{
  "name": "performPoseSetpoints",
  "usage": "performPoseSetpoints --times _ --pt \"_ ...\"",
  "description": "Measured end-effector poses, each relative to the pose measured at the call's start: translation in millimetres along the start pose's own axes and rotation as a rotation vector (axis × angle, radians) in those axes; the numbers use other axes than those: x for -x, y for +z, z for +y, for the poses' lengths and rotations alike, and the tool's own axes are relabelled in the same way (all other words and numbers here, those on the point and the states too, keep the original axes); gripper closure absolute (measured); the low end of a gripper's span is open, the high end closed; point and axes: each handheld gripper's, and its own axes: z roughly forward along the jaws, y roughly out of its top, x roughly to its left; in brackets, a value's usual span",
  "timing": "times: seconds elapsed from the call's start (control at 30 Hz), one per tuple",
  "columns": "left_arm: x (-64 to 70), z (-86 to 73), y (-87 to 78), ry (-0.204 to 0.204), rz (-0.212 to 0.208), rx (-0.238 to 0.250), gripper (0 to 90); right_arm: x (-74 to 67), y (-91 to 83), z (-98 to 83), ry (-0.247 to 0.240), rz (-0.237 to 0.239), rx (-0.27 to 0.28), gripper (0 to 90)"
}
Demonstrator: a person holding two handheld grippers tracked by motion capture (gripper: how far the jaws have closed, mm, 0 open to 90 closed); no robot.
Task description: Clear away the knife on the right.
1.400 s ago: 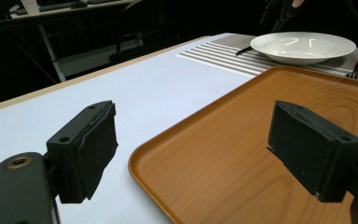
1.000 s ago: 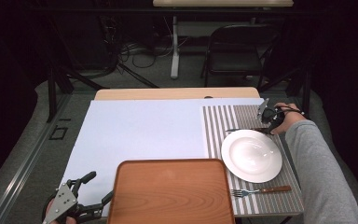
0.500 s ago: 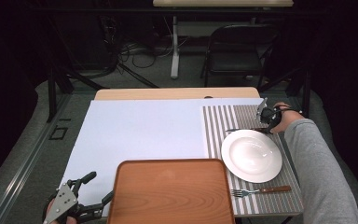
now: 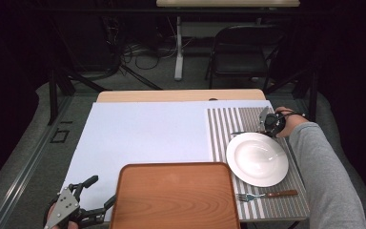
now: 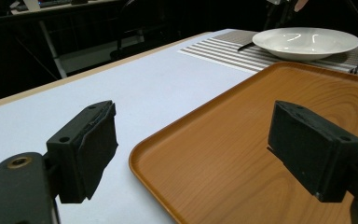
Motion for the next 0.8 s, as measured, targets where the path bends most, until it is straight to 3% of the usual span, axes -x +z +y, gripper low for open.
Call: performPoseSetpoints --times 0.03,0.3,0.8 --pt "0.0 0.0 0.0 0.000 0.000 0.000 15.2 0.7 0.8 0.5 -0.034 -0.007 0.012 67.0" --pt "0.2 -0.1 -0.2 0.000 -0.001 0.000 15.2 -0.4 4.5 1.5 -0.093 -0.011 -0.005 69.3" --pt "0.1 -0.4 -0.2 0.000 0.000 -0.002 15.2 -0.5 11.1 4.6 -0.093 -0.004 -0.013 70.3"
